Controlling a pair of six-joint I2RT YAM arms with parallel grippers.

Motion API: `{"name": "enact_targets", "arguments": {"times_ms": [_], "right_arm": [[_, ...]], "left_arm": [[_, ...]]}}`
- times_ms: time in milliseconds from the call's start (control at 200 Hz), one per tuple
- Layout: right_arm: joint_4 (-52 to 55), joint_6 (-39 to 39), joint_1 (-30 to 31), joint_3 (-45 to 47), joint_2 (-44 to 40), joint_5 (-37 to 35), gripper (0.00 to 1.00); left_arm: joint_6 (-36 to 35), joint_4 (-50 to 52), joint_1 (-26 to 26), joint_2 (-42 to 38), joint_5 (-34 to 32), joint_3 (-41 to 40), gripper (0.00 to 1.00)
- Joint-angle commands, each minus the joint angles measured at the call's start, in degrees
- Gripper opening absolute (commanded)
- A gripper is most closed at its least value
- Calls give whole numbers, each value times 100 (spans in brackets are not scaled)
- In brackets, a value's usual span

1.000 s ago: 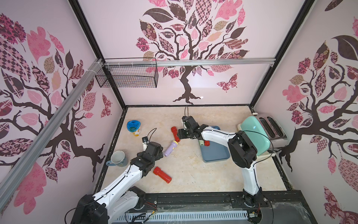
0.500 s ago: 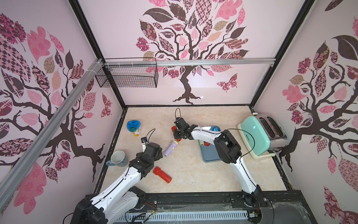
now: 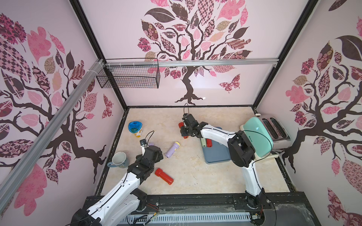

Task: Put the flashlights into the storage boxes
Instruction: Pick up the flashlight from the center of the board, then place the flashlight at the storage box.

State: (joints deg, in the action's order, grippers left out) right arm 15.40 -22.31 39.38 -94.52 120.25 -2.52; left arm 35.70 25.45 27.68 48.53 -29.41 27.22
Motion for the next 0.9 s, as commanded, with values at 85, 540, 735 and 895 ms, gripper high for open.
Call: {"name": "enact_targets", "arguments": {"times_ms": [85, 540, 735, 895], "right_arm": [[-466, 115, -736, 1354, -1806, 171, 30], [-852, 302, -1396, 3887, -2762, -413, 34], [-930, 302, -1515, 3773, -2645, -310, 37], [-893, 333, -1681, 3611, -2336, -323, 40]], "left_arm": [[-121, -133, -9, 141, 140, -98, 98], [-252, -260, -17, 419, 291, 1, 98], [-42, -28, -17, 570, -125, 214, 98], [359, -631, -183, 899, 436, 284, 98]]}}
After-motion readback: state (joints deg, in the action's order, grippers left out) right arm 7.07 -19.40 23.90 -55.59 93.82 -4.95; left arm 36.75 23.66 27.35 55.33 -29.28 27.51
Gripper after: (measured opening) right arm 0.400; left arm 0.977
